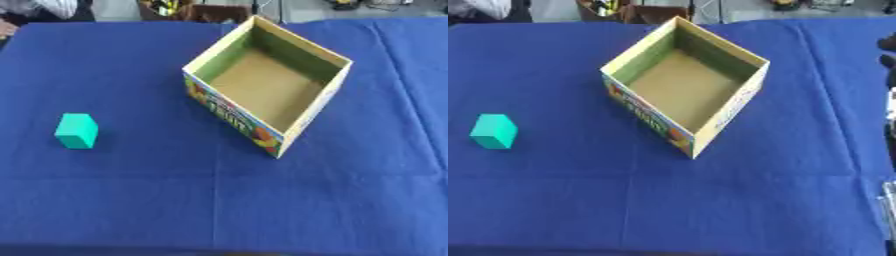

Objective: Pick up objects on the table and place them in the box.

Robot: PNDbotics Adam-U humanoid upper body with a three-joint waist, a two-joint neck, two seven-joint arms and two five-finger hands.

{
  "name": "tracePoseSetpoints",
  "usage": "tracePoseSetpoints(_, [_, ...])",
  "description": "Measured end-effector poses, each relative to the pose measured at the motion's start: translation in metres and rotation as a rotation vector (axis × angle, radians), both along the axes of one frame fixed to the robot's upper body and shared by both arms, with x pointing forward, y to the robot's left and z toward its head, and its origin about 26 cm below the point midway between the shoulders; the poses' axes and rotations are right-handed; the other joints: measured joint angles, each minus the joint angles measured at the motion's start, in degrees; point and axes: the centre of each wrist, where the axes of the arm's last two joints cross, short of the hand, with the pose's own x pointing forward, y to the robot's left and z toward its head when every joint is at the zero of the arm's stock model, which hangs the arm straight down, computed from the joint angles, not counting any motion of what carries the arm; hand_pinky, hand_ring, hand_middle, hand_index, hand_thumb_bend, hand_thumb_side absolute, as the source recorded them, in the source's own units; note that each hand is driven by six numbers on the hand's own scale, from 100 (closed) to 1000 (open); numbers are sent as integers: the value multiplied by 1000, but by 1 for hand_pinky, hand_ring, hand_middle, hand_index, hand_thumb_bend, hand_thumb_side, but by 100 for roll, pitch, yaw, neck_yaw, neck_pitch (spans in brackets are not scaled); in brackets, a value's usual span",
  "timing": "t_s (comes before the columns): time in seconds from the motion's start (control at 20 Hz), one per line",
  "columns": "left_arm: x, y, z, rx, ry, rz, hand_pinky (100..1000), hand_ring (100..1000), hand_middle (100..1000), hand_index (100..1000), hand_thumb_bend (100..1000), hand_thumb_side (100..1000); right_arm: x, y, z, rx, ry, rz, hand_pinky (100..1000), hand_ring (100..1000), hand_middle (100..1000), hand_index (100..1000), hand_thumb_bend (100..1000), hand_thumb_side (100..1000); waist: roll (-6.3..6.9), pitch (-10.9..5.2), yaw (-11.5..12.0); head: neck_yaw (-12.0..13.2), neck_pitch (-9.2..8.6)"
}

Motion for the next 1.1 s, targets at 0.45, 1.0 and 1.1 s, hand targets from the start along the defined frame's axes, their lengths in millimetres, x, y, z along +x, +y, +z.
tracePoseSetpoints(0.45, [18,33,5,315,235,59,759,826,912,1000,763,863,0,1,0,-13,3,7,858,897,739,857,100,842,-17,40,30,-6,-109])
tracePoseSetpoints(1.0, [48,67,38,663,350,76,765,850,918,1000,759,835,0,3,-2,-14,13,16,860,898,738,855,100,842,-90,69,42,-6,-160])
tracePoseSetpoints(1.1, [52,66,41,683,351,69,766,855,925,1000,742,838,0,4,-3,-15,15,20,860,898,738,855,100,842,-93,69,42,-3,-172])
